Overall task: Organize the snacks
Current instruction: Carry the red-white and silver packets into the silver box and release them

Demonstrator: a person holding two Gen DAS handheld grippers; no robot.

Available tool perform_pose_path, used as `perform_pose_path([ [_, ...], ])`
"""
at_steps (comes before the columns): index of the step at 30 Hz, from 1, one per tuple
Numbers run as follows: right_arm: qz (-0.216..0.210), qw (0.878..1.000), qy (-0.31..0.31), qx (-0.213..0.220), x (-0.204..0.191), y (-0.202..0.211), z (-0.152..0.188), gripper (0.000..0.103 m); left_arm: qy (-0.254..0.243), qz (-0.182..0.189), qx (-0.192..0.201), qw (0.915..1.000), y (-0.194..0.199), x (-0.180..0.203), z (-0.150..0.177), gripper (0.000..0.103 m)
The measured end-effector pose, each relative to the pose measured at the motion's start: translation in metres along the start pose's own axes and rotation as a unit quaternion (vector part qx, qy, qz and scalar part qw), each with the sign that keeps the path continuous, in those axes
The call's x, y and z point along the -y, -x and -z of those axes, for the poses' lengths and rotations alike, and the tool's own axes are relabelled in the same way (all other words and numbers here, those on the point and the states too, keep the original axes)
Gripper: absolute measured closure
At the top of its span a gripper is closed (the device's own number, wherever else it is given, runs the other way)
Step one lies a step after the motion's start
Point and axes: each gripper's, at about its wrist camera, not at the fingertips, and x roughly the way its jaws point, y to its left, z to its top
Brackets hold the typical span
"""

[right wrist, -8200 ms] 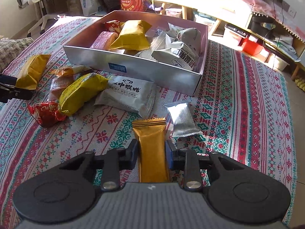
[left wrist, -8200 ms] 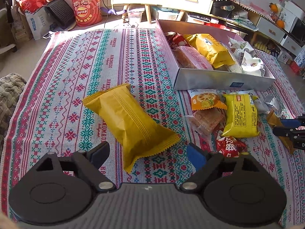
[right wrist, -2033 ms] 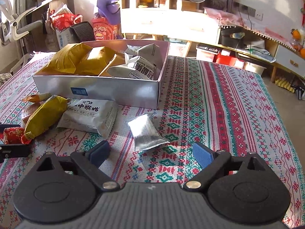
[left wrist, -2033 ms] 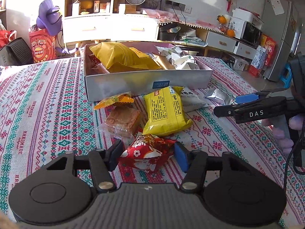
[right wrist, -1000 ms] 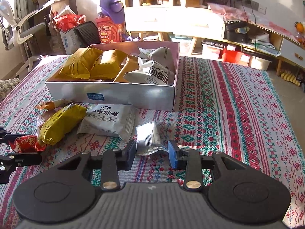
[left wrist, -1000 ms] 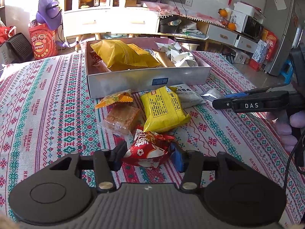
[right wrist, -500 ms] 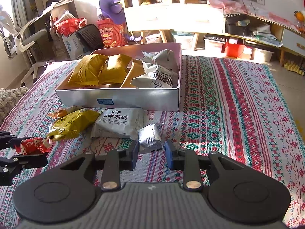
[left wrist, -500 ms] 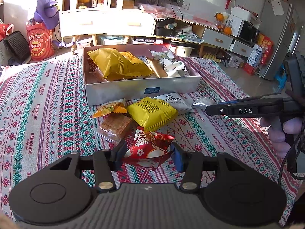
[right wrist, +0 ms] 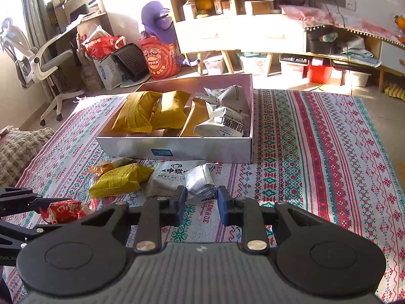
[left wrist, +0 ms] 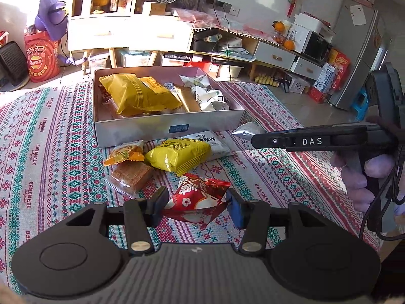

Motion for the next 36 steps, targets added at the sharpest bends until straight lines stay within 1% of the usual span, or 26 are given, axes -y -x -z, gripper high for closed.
perform_pose_path([
  [5,-0.007,1.0,-0.015,0.01,0.003,0.003,-0.007,0.079,-0.008,0.014,0.006,0.9999,0.001,0.01,-0.003,0.047],
  [9,-0.01,1.0,-0.022,0.019,0.001,0.002,-0.014,0.079,-0.013,0.014,0.014,0.9997,-0.001,0.015,-0.011,0.047],
  [13,-0.016,0.999,-0.033,0.024,-0.001,-0.002,-0.021,0.079,-0.008,-0.005,0.028,0.9996,-0.009,0.012,-0.025,0.047],
  [17,-0.017,0.999,-0.041,0.029,-0.003,-0.008,-0.028,0.079,0.008,-0.029,0.044,0.9986,-0.02,0.006,-0.041,0.047],
  [21,-0.022,0.998,-0.057,0.032,-0.004,-0.016,-0.038,0.079,0.018,-0.044,0.052,0.9975,-0.031,0.002,-0.053,0.047],
  [27,-0.023,0.996,-0.081,0.037,0.001,-0.027,-0.051,0.079,0.016,-0.062,0.056,0.9964,-0.051,-0.001,-0.067,0.047],
  [30,-0.026,0.995,-0.094,0.036,0.004,-0.035,-0.056,0.079,0.017,-0.062,0.056,0.9963,-0.06,-0.001,-0.073,0.047],
  [36,-0.025,0.994,-0.105,0.032,0.005,-0.048,-0.06,0.079,0.006,-0.084,0.049,0.9952,-0.081,-0.004,-0.079,0.046],
])
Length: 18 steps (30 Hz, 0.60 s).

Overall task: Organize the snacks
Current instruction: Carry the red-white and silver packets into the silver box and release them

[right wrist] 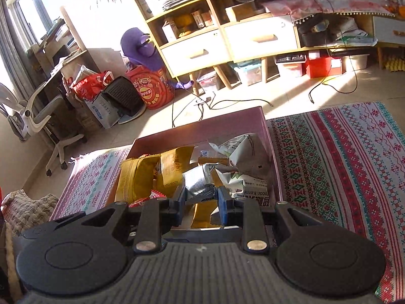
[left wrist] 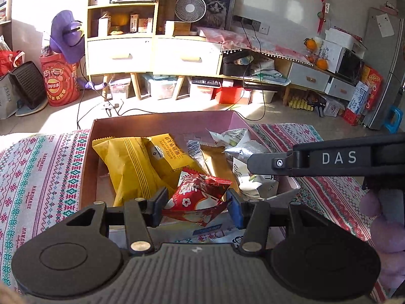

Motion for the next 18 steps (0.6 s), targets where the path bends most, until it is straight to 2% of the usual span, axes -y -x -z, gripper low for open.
perform_pose_path([
  [9,0.007,1.0,0.0,-0.004,0.002,-0.012,-0.005,0.078,-0.005,-0.015,-0.011,0.9998,-0.015,-0.003,-0.005,0.046],
  [12,0.007,1.0,-0.005,-0.006,0.004,-0.013,-0.005,0.075,-0.006,-0.021,-0.012,0.9997,-0.016,-0.003,-0.006,0.046],
  [18,0.003,1.0,-0.017,-0.008,0.007,-0.013,-0.009,0.063,-0.017,-0.025,-0.007,0.9995,-0.013,0.0,-0.008,0.032],
])
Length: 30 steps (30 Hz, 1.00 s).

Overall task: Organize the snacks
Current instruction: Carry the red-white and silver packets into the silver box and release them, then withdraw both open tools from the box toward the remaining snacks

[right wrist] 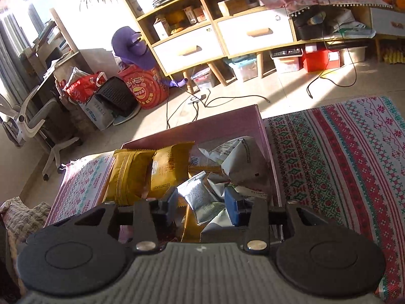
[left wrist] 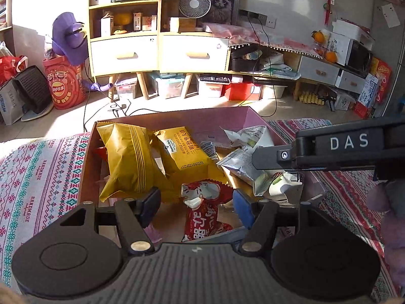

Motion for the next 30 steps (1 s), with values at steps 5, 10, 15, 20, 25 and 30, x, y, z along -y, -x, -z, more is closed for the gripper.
perform_pose_path([
  [5,-0.004,1.0,0.002,0.002,-0.003,0.005,-0.001,0.055,-0.003,0.0,-0.008,1.0,0.0,0.002,-0.004,0.026],
  [10,-0.003,1.0,0.009,0.005,-0.003,0.011,-0.002,0.045,-0.006,-0.001,-0.007,1.0,0.006,0.005,-0.005,0.018],
  [15,-0.001,1.0,0.014,0.012,-0.005,0.02,-0.004,0.036,-0.011,-0.001,-0.01,0.9999,0.011,0.006,-0.005,0.016],
  [20,0.004,0.999,0.031,0.016,-0.007,0.03,-0.002,0.027,-0.018,-0.004,-0.007,0.9998,0.025,0.006,-0.002,0.011],
  [25,0.01,0.999,0.046,0.016,-0.008,0.039,0.002,0.016,-0.017,-0.007,-0.007,0.9998,0.039,0.001,0.002,0.007],
  [30,0.016,0.998,0.058,0.016,-0.007,0.049,0.007,0.011,-0.023,-0.015,-0.011,0.9996,0.051,-0.004,0.008,0.004],
])
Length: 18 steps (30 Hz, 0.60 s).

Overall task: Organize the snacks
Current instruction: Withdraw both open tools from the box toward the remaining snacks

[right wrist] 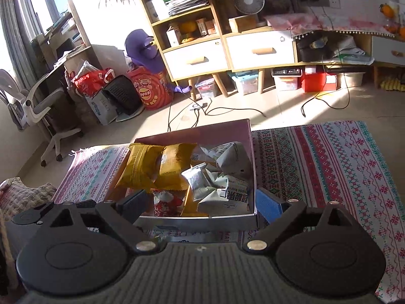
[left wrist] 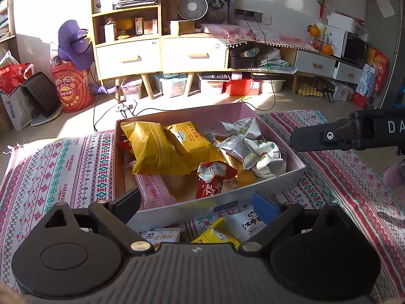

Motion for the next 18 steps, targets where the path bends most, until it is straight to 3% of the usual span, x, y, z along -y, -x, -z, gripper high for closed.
perform_pose_path([
  [18,0.029,0.996,0.079,-0.016,-0.014,0.018,0.034,0.002,0.008,-0.034,-0.034,0.9988,0.024,-0.027,0.024,0.001],
])
